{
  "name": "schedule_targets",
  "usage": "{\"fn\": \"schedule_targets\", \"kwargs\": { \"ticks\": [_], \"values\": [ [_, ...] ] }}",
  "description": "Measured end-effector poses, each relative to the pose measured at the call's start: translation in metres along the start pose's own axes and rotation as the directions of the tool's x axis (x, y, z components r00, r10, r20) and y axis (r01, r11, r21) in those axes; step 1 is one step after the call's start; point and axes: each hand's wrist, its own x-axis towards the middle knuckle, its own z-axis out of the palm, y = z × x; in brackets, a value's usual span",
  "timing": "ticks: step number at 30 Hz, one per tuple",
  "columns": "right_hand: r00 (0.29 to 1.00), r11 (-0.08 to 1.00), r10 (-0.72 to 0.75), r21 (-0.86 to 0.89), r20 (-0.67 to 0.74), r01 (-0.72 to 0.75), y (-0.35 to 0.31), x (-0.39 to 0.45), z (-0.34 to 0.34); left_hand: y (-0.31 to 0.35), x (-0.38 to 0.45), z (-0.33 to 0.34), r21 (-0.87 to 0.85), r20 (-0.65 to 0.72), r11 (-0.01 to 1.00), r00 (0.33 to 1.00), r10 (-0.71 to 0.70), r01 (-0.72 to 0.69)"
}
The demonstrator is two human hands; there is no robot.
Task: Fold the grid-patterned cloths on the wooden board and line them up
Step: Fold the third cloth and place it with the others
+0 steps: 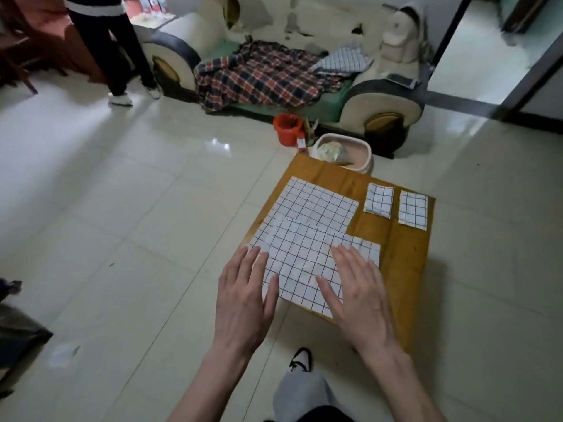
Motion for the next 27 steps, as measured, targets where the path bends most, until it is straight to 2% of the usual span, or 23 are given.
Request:
{"fn": "schedule_targets", "kwargs": {
  "ticks": [15,20,27],
  "values": [
    [0.98,0.981,0.188,0.034,0.066,-0.19,0.083,0.06,0.06,0.006,0.075,0.119,-0.01,0.19,0.993,0.974,0.121,-0.122],
    [0.96,0.966,0.256,0.008,0.111,-0.258,0.11,0.069,0.11,-0.013,0.079,0.189,-0.039,0.272,0.991,0.953,0.136,-0.13],
    [0.949,0.963,0.265,-0.007,0.172,-0.268,0.132,0.085,0.202,-0.046,0.071,0.291,-0.098,0.367,0.984,0.913,0.177,-0.152]
  ]
}}
